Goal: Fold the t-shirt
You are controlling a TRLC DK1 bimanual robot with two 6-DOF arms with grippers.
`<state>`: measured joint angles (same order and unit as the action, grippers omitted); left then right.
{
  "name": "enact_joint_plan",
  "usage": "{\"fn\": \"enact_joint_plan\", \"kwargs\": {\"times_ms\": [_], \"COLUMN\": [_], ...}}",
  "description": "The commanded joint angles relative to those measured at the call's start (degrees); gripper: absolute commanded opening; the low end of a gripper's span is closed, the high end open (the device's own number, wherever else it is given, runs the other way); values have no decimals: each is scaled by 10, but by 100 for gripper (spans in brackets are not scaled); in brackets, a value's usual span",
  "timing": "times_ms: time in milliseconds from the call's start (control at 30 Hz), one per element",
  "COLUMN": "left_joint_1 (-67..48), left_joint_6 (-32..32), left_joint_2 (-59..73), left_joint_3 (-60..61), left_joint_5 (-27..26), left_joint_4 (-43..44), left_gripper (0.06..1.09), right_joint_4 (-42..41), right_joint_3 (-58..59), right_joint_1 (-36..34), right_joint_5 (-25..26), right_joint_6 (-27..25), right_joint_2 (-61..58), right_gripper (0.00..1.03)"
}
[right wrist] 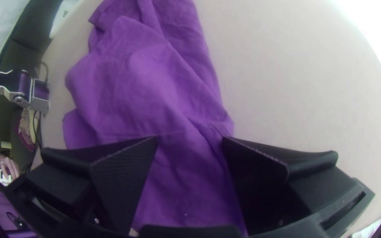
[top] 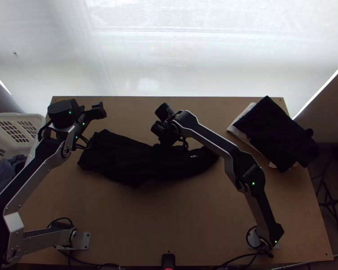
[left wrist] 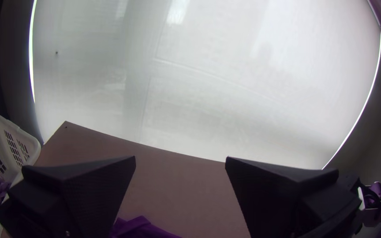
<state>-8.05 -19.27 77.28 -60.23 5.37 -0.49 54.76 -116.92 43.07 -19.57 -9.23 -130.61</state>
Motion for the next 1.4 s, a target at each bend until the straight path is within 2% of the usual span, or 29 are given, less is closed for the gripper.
{"fn": "enact_joint_plan", "kwargs": {"times_ms": [0,100,133,200,233,267,567,867,1033,1233,1367], "left_joint_1": [2,6,7,8,8,8,9,3,2,19,25], "left_joint_6": [1,1,1,1,1,1,0,1,48,143,158], "left_joint_2": [3,4,6,14,17,20,24,42,41,26,15], "left_joint_3": [-1,-2,-3,-9,-13,-16,-16,-3,28,70,78], "left_joint_5": [-1,-1,-1,-1,-1,-1,-2,-10,-10,-10,-14], "left_joint_4": [1,7,8,8,8,9,12,-21,-44,-30,-24], "left_gripper": [105,105,104,104,104,104,104,105,104,105,104], "right_joint_4": [7,15,17,17,15,14,15,15,15,12,8], "right_joint_3": [6,6,6,4,2,1,-16,21,82,102,100], "right_joint_1": [11,11,10,4,0,-4,-59,-189,-248,-258,-205], "right_joint_5": [-3,-7,-10,-20,-22,-22,-33,-38,-38,-38,-37], "right_joint_6": [9,19,19,19,19,18,38,82,90,91,90], "right_joint_2": [-11,-20,-20,-19,-18,-15,132,279,325,356,376], "right_gripper": [62,60,51,20,9,4,3,3,3,3,3]}}
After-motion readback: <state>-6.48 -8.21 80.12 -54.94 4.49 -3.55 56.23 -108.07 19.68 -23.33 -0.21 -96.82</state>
